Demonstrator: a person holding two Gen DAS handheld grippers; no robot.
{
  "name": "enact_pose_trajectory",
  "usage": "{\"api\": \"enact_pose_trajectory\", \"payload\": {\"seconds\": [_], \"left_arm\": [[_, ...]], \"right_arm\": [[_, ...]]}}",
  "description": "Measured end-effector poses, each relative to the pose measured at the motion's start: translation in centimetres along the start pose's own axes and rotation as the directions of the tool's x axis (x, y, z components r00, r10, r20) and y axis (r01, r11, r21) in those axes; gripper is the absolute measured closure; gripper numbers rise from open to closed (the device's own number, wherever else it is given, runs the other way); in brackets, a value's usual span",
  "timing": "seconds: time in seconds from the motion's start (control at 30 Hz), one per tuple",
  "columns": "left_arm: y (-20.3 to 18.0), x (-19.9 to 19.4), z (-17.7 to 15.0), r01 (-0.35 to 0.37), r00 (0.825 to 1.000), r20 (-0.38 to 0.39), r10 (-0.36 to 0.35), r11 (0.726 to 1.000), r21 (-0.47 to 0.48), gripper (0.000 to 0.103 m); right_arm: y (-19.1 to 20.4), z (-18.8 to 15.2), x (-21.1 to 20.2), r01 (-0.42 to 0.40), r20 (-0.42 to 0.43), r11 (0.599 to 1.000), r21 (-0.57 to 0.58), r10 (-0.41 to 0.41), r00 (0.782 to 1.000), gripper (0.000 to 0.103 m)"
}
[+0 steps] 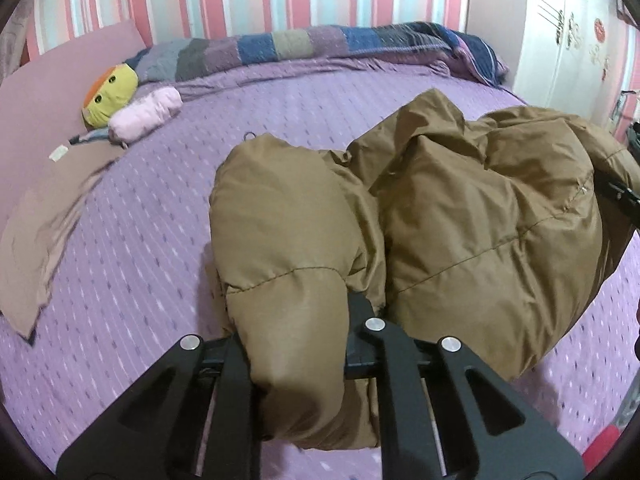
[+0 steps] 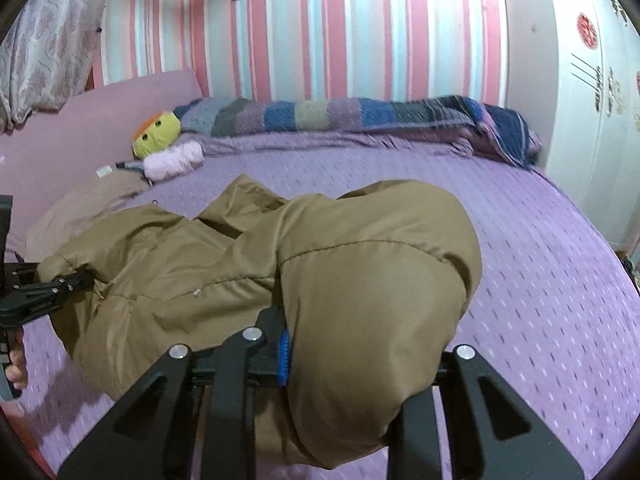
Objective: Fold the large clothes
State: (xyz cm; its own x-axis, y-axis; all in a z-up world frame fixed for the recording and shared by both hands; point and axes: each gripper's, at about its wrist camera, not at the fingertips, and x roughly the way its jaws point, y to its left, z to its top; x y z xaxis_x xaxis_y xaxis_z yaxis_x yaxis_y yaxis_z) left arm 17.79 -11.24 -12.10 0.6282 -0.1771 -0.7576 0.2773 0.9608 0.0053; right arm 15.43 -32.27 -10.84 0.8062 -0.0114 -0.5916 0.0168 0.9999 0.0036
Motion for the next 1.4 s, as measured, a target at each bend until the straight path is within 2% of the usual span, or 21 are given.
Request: {"api": "enact_pose_trajectory", "payload": {"seconds": [0.13, 0.27, 0.37, 0.43, 0.5, 0.57, 0.63, 0.67, 0.7, 0.77, 0.87, 1.0, 1.07, 1.17, 1.23, 1.3, 1.4], "left_arm": [[-1.0, 0.9, -3.5, -0.027, 0.999, -0.028, 0.027, 1.000, -0.005, 0.092], [0.9, 3.3, -5.3, -0.076, 0.994, -0.074, 0.076, 0.997, -0.006, 0.089], [2.5, 5.0, -5.9, -0.070, 0.992, -0.104, 0.067, 0.997, -0.026, 0.083], [2.4, 5.2, -5.8, -0.078, 0.992, -0.102, 0.077, 0.997, -0.008, 0.081], [2.4, 5.0, -5.5, -0.090, 0.991, -0.100, 0.089, 0.996, 0.000, 0.073], [3.2, 4.8, -5.5, -0.068, 0.992, -0.111, 0.063, 0.997, -0.042, 0.069], [4.9, 4.4, -6.3, -0.045, 0.991, -0.131, 0.034, 0.996, -0.083, 0.063], [5.3, 4.1, -6.6, -0.042, 0.991, -0.134, 0.030, 0.995, -0.093, 0.056], [5.9, 3.8, -6.8, -0.050, 0.991, -0.130, 0.037, 0.994, -0.101, 0.048], [6.4, 3.6, -6.6, -0.062, 0.992, -0.114, 0.050, 0.992, -0.108, 0.041], [6.8, 3.9, -5.8, -0.066, 0.992, -0.119, 0.052, 0.991, -0.120, 0.038], [7.3, 4.3, -4.4, -0.114, 0.989, -0.108, 0.098, 0.982, -0.148, 0.026], [8.4, 3.7, -4.0, -0.116, 0.991, -0.092, 0.101, 0.978, -0.174, 0.023], [9.0, 3.3, -3.5, -0.114, 0.991, -0.088, 0.100, 0.979, -0.171, 0.022], [8.5, 3.2, -2.7, -0.120, 0.991, -0.078, 0.108, 0.979, -0.164, 0.022], [7.9, 3.3, -1.7, -0.107, 0.993, -0.063, 0.098, 0.981, -0.160, 0.018], [6.6, 4.3, 0.2, -0.101, 0.994, -0.053, 0.094, 0.984, -0.148, 0.015]], "right_arm": [[-3.4, -5.0, 0.1, 0.001, -0.112, 0.999, 0.033, 0.002, 0.994, 0.078], [-5.0, -8.7, 2.3, 0.020, -0.225, 0.999, 0.027, -0.013, 0.974, 0.072], [-5.8, -9.6, 3.4, 0.029, -0.283, 0.999, 0.039, -0.017, 0.959, 0.065], [-6.1, -9.4, 3.5, 0.029, -0.304, 0.998, 0.053, -0.011, 0.952, 0.062], [-6.2, -9.1, 3.6, 0.035, -0.322, 0.998, 0.050, -0.017, 0.947, 0.059], [-6.3, -9.4, 3.6, 0.040, -0.342, 0.998, 0.056, -0.018, 0.939, 0.053], [-6.5, -9.8, 3.2, 0.037, -0.346, 0.997, 0.070, -0.010, 0.938, 0.049], [-6.9, -10.1, 2.9, 0.034, -0.348, 0.997, 0.075, -0.006, 0.938, 0.044], [-7.0, -10.3, 2.8, 0.037, -0.348, 0.996, 0.078, -0.008, 0.938, 0.041], [-8.1, -10.5, 2.0, 0.056, -0.338, 0.993, 0.104, -0.017, 0.941, 0.035], [-10.3, -10.3, 1.0, 0.052, -0.305, 0.982, 0.184, 0.007, 0.952, 0.031], [-10.2, -8.8, 1.4, 0.068, -0.294, 0.982, 0.177, -0.013, 0.956, 0.031], [-10.2, -8.4, 1.4, 0.070, -0.299, 0.985, 0.160, -0.020, 0.954, 0.031], [-10.6, -8.5, 1.0, 0.079, -0.300, 0.986, 0.150, -0.030, 0.953, 0.030], [-11.5, -7.8, 0.2, 0.105, -0.252, 0.977, 0.187, -0.056, 0.966, 0.029], [-12.1, -6.5, -0.5, 0.113, -0.201, 0.965, 0.237, -0.066, 0.977, 0.024], [-10.9, -4.5, 1.0, 0.118, -0.196, 0.971, 0.207, -0.077, 0.978, 0.024]]}}
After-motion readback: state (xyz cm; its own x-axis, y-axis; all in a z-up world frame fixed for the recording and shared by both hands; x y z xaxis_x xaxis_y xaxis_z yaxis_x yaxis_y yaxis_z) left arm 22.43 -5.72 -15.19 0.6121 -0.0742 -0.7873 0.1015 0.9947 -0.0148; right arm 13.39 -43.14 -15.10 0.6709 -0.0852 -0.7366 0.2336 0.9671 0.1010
